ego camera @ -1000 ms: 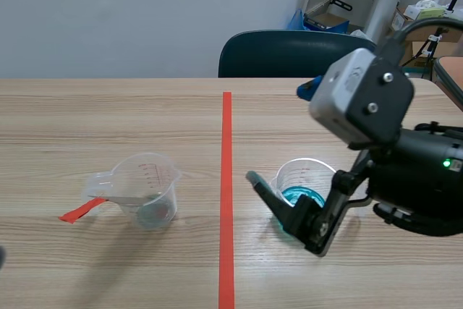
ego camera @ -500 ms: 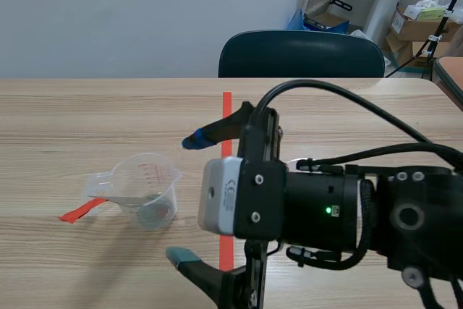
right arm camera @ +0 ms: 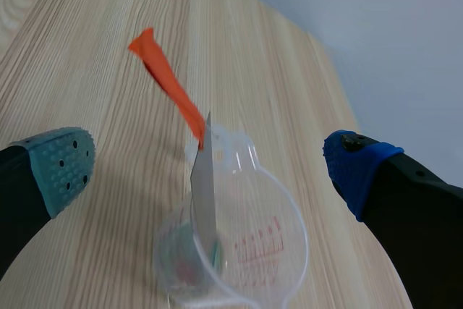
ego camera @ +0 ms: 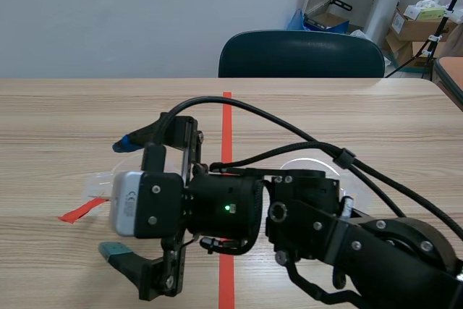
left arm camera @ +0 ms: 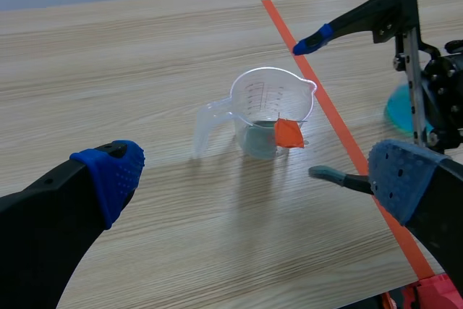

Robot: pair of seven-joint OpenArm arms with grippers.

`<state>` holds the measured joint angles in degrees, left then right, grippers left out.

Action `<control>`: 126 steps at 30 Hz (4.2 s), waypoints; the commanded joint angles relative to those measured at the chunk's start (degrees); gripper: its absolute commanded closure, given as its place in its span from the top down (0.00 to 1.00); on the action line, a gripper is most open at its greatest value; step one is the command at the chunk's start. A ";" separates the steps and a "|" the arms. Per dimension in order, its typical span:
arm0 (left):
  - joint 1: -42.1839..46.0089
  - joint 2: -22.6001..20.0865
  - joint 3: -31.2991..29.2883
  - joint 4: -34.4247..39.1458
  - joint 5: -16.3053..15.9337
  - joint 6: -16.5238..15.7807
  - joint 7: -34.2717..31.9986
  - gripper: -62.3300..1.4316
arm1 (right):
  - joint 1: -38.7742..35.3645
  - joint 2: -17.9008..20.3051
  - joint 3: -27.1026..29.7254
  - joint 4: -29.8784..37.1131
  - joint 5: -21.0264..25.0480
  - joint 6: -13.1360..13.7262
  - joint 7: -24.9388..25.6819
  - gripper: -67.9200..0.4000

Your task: Do the redox reaction experiment

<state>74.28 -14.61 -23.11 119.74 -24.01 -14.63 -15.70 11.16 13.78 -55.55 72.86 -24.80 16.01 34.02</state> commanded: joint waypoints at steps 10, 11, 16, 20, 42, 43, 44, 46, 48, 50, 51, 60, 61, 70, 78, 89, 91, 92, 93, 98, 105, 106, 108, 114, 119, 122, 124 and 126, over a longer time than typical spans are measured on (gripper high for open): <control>-0.20 0.28 0.04 1.09 -0.20 -0.11 -0.98 1.00 | 2.36 -2.56 -0.85 -0.70 0.55 -4.70 1.75 1.00; -0.20 0.28 0.04 1.09 -0.20 -0.11 -0.98 1.00 | 2.36 -2.56 -0.83 -0.70 0.55 -5.01 2.19 1.00; -0.17 0.28 0.04 1.09 -0.20 -0.11 -0.98 1.00 | 2.34 -2.56 -0.83 -0.70 0.55 -6.05 2.45 0.78; -0.17 0.28 0.04 1.09 -0.20 -0.11 -0.96 1.00 | 2.34 -2.56 -0.83 -0.70 0.55 -7.91 2.89 0.58; -0.17 0.28 0.04 1.09 -0.20 -0.11 -0.83 1.00 | 2.67 -2.54 4.52 8.00 14.10 5.81 -9.81 0.02; -0.17 0.28 0.04 1.09 -0.20 -0.11 -0.83 1.00 | 2.67 -2.54 5.09 9.53 15.50 6.64 -12.17 0.02; -0.17 0.28 0.04 1.09 -0.20 -0.11 -0.83 1.00 | 2.67 -2.54 5.64 11.13 16.92 7.45 -14.45 0.02; -0.17 0.28 0.04 1.09 -0.20 -0.11 -0.83 1.00 | 2.67 -2.56 6.82 14.08 19.61 9.29 -18.21 0.02; -0.17 0.28 0.04 1.09 -0.20 -0.11 -0.83 1.00 | 2.67 -2.56 7.85 17.14 21.97 10.49 -22.03 0.02; -0.17 0.28 0.04 1.09 -0.20 -0.11 -0.83 1.00 | 2.69 -2.56 8.70 20.11 24.22 11.10 -25.86 0.02; -0.17 0.28 0.04 1.09 -0.20 -0.11 -0.83 1.00 | 2.86 -2.56 8.96 21.46 25.42 11.10 -27.58 0.02; -0.17 0.28 0.04 1.09 -0.20 -0.11 -0.81 1.00 | 7.41 -2.71 10.47 30.12 38.60 11.04 -42.45 0.02; -0.17 0.28 0.04 1.09 -0.20 -0.11 -0.81 1.00 | 7.98 -2.78 10.67 30.64 39.58 11.04 -43.71 0.02; -0.17 0.28 0.04 1.09 -0.20 -0.11 -0.81 1.00 | 11.76 -2.84 12.55 32.81 45.35 10.82 -49.57 0.02; -0.17 0.31 0.04 1.09 -0.20 -0.11 -0.79 1.00 | 12.98 -2.84 12.55 32.85 46.51 10.82 -51.12 0.02; -0.17 0.31 0.04 1.09 -0.20 -0.11 -0.79 1.00 | 12.98 -2.84 12.55 32.85 46.49 10.82 -51.30 0.02; -0.17 0.31 0.04 1.09 -0.20 -0.11 -0.79 1.00 | 12.98 -2.84 12.55 32.85 46.49 10.82 -51.28 0.02; -0.17 0.31 0.04 1.09 -0.20 -0.11 -0.79 1.00 | 12.98 -2.84 12.55 32.85 46.49 10.82 -51.28 0.02; -0.17 0.31 0.04 1.09 -0.20 -0.11 -0.79 1.00 | 12.98 -2.84 12.55 32.85 46.49 10.82 -51.28 0.02; -0.17 0.31 0.04 1.09 -0.20 -0.11 -0.79 1.00 | 12.98 -2.84 12.55 32.85 46.49 10.82 -51.28 0.02; -0.17 0.31 0.04 1.09 -0.20 -0.11 -0.79 1.00 | 12.98 -2.84 12.55 32.85 46.47 10.82 -51.28 0.02; -0.17 0.31 0.04 1.09 -0.20 -0.11 -0.79 1.00 | 12.98 -2.84 12.55 32.85 46.47 10.82 -51.28 0.02; -0.17 0.31 0.04 1.09 -0.20 -0.11 -0.79 1.00 | 12.96 -2.84 12.55 32.85 46.47 10.82 -51.30 0.02; -0.17 0.31 0.04 1.09 -0.20 -0.11 -0.79 1.00 | 12.96 -2.84 12.55 32.85 46.47 10.82 -51.32 0.02; -0.17 0.31 0.04 1.09 -0.20 -0.11 -0.79 1.00 | 12.96 -2.84 12.55 32.85 46.47 10.82 -51.32 0.02; -0.17 0.31 0.04 1.09 -0.20 -0.11 -0.81 1.00 | 12.96 -2.84 12.55 32.85 46.47 10.82 -51.32 0.02; -0.17 0.31 0.04 1.09 -0.20 -0.11 -0.81 1.00 | 12.96 -2.84 12.55 32.85 46.47 10.82 -51.32 0.02; -0.17 0.31 0.04 1.09 -0.20 -0.11 -0.81 1.00 | 12.96 -2.84 12.55 32.85 46.47 10.82 -51.32 0.02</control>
<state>74.26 -14.61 -23.11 119.74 -24.03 -14.63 -15.51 23.11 11.11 -43.55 104.71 21.26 27.07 -17.93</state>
